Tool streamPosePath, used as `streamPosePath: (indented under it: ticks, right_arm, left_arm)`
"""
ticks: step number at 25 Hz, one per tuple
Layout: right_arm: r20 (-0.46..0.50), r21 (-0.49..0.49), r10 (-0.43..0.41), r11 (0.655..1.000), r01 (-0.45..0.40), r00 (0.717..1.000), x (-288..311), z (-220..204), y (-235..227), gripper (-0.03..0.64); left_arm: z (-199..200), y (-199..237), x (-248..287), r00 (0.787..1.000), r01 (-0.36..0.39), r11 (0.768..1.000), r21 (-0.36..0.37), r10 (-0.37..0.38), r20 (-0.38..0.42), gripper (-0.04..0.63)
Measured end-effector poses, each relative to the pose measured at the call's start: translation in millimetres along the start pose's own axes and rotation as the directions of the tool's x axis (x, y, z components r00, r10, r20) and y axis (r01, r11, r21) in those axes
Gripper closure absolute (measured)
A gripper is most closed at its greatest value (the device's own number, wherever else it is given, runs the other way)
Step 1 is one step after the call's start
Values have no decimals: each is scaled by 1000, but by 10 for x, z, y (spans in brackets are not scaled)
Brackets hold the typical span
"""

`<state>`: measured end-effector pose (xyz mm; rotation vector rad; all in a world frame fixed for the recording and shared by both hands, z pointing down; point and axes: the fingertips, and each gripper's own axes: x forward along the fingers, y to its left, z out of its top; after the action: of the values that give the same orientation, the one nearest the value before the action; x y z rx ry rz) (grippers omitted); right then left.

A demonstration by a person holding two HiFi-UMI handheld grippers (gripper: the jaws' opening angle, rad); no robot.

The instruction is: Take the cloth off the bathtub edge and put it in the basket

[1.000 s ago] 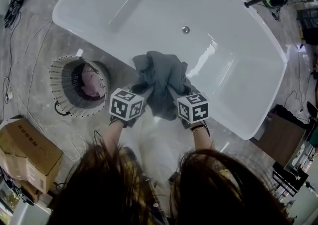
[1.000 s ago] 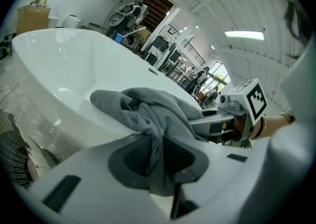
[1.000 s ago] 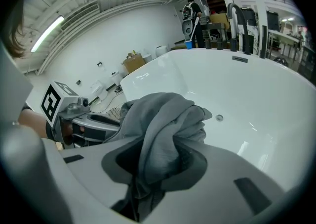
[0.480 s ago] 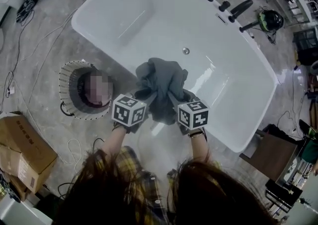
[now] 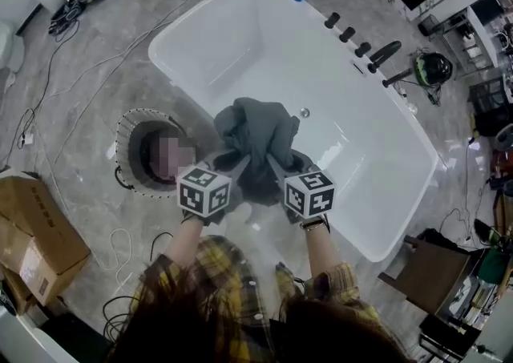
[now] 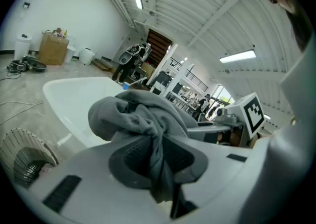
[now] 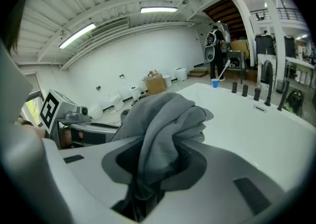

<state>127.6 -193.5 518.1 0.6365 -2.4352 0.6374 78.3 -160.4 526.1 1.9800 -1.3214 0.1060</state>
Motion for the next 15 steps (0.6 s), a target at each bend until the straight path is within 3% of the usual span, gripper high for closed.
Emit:
streamPosePath:
  ticks: [7, 15]
  right_arm:
    - [7, -89, 78, 993, -77, 997, 215, 329, 672, 507]
    - [-11, -133, 165, 977, -165, 986, 691, 502, 1631, 507]
  left_arm:
    - [217, 295, -677, 991, -69, 996, -57, 75, 115, 518]
    - [267, 870, -1583, 973, -150, 982, -110, 167, 161, 518]
